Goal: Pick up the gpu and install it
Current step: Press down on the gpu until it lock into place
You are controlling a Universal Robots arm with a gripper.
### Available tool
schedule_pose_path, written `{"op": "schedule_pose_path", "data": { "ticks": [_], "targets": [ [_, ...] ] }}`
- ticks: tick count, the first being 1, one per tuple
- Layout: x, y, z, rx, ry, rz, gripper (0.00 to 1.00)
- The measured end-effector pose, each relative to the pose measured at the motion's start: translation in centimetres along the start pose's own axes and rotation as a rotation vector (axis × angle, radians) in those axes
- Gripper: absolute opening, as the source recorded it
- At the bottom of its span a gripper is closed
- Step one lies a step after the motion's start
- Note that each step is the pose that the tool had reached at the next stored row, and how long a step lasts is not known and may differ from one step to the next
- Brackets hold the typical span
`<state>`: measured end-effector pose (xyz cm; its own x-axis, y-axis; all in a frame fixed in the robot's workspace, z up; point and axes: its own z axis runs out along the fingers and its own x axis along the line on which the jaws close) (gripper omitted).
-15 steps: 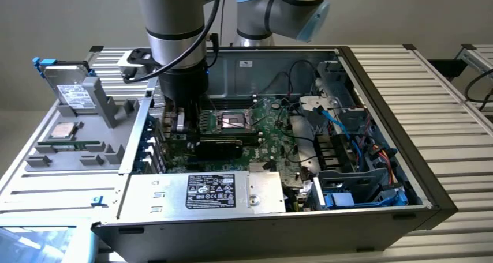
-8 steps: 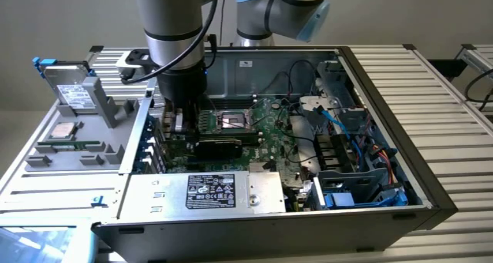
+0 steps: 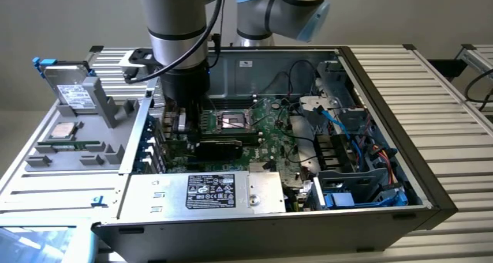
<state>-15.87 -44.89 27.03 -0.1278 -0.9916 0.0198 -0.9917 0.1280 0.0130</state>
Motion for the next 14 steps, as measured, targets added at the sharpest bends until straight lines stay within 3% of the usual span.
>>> {"op": "schedule_pose_path", "data": {
  "ticks": [3,5,7,10,14],
  "targets": [
    [-0.1,-1.15,-0.96,-0.0046,0.0016,0.0,0.12],
    [-0.2,-2.03,-1.01,-0.0048,0.003,0.0,0.12],
    [-0.3,-2.79,-0.98,-0.0039,0.0095,0.0,0.12],
    [-0.3,-3.02,-0.66,-0.0021,0.0164,0.0,0.12],
    [-0.3,-3.03,0.05,-0.0021,0.0171,0.0,0.12]
  ]
}}
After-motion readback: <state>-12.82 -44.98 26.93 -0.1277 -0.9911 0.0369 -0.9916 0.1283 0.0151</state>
